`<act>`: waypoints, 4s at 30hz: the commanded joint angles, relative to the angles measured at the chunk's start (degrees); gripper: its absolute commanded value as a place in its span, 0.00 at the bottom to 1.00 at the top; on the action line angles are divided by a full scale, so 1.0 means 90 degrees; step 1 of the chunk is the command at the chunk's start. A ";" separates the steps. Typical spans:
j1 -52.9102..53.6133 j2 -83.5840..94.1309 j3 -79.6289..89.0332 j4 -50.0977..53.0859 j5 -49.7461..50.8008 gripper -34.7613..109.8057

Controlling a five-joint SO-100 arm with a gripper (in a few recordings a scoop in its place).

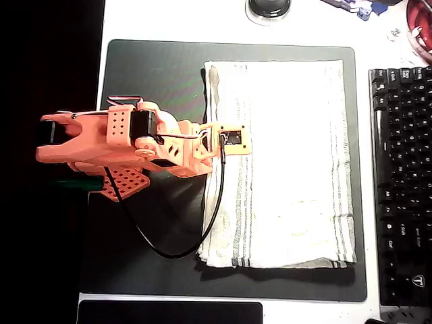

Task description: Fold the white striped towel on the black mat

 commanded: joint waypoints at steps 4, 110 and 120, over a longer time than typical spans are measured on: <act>-0.0049 0.0117 0.0117 0.0098 0.0400 0.31; -0.3691 -0.9424 -0.6992 -0.2881 0.3730 0.29; -0.4014 -1.1875 -0.8535 -0.3418 0.4082 0.37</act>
